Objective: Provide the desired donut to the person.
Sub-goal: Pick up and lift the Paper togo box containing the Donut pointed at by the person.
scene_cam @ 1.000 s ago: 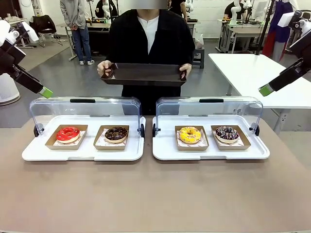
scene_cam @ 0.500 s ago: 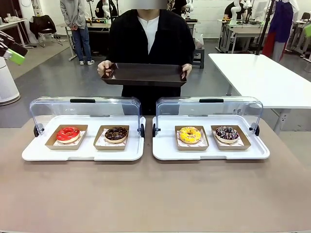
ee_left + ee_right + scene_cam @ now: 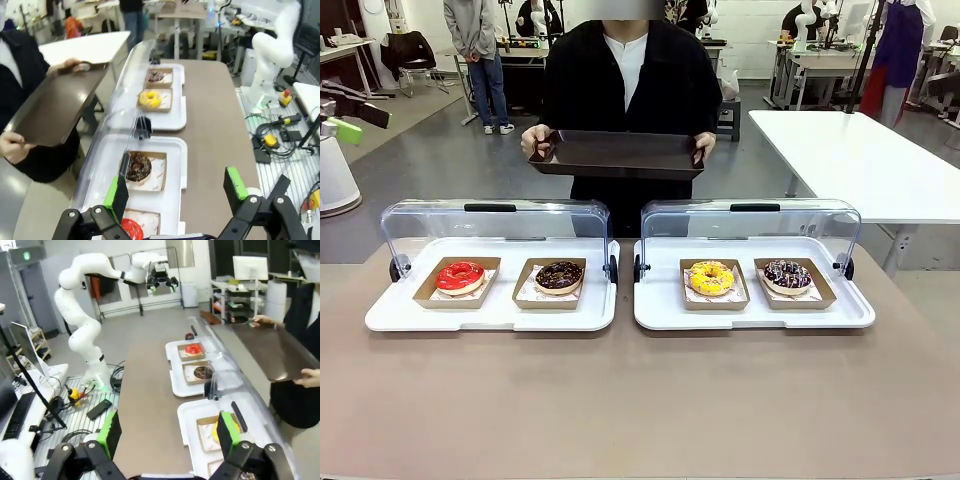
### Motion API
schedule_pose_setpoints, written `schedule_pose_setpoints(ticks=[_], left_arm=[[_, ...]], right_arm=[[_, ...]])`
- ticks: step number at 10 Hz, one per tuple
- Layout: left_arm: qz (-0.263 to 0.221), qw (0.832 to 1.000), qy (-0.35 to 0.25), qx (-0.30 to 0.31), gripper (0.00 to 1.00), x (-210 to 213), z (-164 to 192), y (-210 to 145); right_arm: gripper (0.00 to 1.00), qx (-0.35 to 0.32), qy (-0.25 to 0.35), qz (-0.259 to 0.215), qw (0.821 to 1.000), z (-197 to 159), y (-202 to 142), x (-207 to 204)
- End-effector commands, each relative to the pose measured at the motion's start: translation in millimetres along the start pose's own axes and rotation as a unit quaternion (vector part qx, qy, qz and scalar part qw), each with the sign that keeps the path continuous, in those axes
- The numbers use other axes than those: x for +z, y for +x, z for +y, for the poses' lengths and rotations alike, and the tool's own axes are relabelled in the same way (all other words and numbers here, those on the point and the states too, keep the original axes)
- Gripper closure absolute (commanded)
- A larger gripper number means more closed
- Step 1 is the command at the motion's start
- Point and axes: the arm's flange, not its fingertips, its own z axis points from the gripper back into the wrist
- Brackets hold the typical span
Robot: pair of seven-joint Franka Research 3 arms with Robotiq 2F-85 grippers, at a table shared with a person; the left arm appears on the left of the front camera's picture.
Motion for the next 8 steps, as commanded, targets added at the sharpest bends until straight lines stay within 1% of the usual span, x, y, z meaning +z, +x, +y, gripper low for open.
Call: schedule_pose_setpoints(ticks=[1,4,5,7,8], left_arm=[[-0.026,0.999,-0.024,-0.004,0.00,15.5,14.8,-7.7],[-0.031,0.999,0.011,-0.007,0.00,28.8,1.8,-10.9],[-0.030,0.999,0.020,-0.003,0.00,33.5,0.5,-12.4],[-0.027,0.999,0.034,0.000,0.00,39.7,-4.3,-13.7],[-0.019,0.999,0.045,0.000,0.00,43.4,-4.9,-12.2]], right_arm=[[0.00,-0.021,-0.002,0.011,1.000,-22.8,-9.5,11.8],[0.00,-0.002,-0.019,-0.002,1.000,-10.2,-17.7,20.7],[0.00,-0.002,-0.036,-0.008,0.999,-5.8,-17.4,23.3],[0.00,-0.019,-0.078,0.004,0.997,-2.3,-16.0,28.1],[0.00,-0.034,-0.106,0.024,0.994,0.1,-14.8,30.1]])
